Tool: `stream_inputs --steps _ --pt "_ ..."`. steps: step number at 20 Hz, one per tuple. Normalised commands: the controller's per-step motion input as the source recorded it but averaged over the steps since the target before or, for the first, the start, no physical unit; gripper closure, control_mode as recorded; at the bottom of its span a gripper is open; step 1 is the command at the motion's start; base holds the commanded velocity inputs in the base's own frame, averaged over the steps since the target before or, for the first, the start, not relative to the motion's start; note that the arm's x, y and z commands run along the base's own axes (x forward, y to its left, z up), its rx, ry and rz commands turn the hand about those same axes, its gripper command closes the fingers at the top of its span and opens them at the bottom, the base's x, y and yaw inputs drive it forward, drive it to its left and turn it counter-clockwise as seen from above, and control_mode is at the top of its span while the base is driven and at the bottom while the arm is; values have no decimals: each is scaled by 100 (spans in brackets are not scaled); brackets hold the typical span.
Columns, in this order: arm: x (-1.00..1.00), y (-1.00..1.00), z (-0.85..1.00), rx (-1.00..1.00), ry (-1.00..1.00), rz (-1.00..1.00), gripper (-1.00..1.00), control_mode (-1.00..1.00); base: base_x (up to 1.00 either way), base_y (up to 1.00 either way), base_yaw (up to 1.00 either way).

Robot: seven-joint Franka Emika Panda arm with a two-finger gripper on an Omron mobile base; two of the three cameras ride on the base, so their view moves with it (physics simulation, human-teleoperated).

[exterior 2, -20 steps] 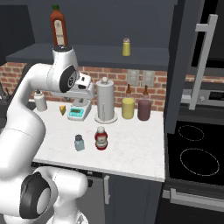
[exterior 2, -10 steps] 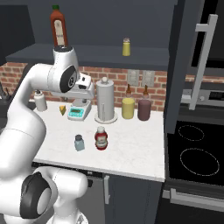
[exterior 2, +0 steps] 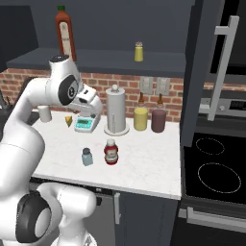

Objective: Put the shaker and condiment bottle from the counter next to their counterparts in the cabinet.

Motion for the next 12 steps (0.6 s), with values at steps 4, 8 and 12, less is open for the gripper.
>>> stream_inputs --steps 4,8,12 --pt "-5 0 -95 -31 0 -33 -100 -100 0 0 0" --pt "-1 0 -95 -18 2 -3 -100 -100 0 0 0" --pt "0 0 -68 -6 -12 -8 -100 -100 0 0 0"
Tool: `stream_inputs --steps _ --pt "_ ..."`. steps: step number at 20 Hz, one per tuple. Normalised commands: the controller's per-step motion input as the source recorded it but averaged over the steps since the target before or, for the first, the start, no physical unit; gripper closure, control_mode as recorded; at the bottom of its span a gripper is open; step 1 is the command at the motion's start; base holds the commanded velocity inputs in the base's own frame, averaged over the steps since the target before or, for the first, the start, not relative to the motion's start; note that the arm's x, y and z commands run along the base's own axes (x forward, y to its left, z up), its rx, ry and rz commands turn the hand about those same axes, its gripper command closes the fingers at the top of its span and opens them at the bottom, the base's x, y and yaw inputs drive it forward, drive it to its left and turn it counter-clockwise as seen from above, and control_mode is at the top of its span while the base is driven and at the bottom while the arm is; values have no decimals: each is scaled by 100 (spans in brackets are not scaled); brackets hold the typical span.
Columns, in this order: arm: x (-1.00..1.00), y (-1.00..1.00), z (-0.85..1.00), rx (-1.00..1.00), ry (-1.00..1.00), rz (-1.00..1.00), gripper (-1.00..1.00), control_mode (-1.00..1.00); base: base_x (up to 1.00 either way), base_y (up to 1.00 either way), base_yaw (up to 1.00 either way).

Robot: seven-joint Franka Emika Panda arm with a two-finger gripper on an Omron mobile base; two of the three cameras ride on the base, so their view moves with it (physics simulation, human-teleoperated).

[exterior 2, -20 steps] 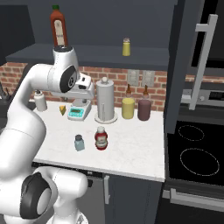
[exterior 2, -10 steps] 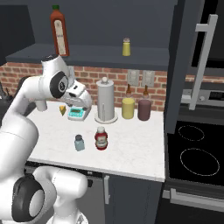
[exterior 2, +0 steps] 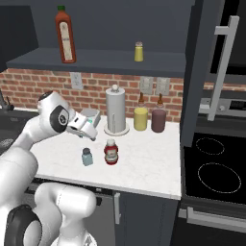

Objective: Put the shaker and condiment bottle from the counter next to their counterparts in the cabinet.

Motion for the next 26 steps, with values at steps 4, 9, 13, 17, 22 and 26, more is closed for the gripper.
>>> stream_inputs --steps 4,9,13,17,22,26 --pt "1 0 -33 0 -23 -6 -100 -100 0 0 0" --pt "15 -3 -17 -1 -33 -9 -100 -100 0 0 0" --pt "0 -9 -3 0 -6 -2 -100 -100 0 0 0" --pt "1 -23 -14 2 0 -3 -100 -100 0 0 0" --pt "0 -10 -12 0 0 -2 -100 -100 0 0 0" --pt "7 -1 -15 0 0 -1 -100 -100 0 0 0"
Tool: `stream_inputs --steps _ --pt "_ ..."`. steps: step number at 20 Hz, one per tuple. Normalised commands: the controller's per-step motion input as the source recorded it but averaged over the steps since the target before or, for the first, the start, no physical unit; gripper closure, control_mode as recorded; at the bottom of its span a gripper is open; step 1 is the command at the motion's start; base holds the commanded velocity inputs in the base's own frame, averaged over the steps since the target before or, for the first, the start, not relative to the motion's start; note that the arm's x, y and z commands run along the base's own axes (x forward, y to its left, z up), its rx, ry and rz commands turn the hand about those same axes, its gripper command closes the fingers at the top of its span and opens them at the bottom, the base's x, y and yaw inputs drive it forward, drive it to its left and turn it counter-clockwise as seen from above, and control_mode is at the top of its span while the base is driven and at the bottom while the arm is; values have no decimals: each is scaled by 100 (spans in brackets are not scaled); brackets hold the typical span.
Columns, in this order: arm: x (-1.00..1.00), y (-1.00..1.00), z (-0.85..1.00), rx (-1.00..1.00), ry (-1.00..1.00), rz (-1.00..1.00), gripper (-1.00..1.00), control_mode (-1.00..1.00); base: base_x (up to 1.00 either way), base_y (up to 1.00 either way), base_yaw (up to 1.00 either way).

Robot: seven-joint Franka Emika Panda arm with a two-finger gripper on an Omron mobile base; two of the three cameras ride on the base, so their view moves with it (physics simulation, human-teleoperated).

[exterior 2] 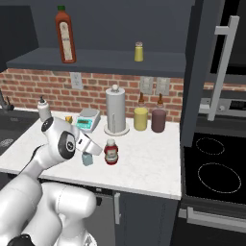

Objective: Put the shaker and condiment bottle from the counter next to their counterparts in the cabinet.

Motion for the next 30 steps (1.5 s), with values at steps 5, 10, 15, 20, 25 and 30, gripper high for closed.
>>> stream_inputs --steps 5,10,15,20,25,30 --pt "10 0 -15 0 0 0 -100 -100 0 0 0" --pt "8 0 -16 0 0 0 -100 -100 0 0 0" --pt "16 0 -12 0 0 0 -100 -100 0 0 0" --pt "32 0 -10 0 0 -1 -100 -100 0 0 0" --pt "19 -5 -12 0 -1 -3 -100 -100 0 0 0" --pt "0 -30 -20 1 -4 -4 -100 -100 0 0 0"
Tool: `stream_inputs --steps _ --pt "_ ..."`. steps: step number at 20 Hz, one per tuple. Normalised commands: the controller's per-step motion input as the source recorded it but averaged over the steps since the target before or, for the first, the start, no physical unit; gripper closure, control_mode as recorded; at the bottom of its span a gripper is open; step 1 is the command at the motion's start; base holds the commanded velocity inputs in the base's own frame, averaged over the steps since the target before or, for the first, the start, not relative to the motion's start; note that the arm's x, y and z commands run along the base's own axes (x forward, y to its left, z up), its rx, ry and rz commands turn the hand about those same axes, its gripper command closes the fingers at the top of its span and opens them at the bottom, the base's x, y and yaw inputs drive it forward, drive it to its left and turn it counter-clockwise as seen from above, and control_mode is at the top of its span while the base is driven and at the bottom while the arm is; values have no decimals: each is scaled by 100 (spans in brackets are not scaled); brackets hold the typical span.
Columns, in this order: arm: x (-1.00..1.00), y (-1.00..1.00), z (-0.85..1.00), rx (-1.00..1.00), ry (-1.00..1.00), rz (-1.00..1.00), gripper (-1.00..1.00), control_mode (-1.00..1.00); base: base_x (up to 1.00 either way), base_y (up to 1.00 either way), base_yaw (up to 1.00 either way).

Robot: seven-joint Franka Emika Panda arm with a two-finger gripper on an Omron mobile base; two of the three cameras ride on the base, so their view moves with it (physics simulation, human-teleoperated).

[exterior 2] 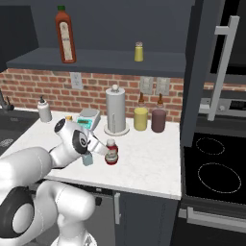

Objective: Put the shaker and condiment bottle from the counter next to their counterparts in the cabinet.

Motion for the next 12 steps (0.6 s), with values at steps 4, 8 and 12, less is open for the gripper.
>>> stream_inputs --steps 4,8,12 --pt "0 -22 -9 1 -3 -4 -100 -100 0 0 0" --pt "0 0 -2 0 0 0 -100 -100 0 0 0" --pt "0 0 -7 0 0 -1 -100 -100 0 0 0"
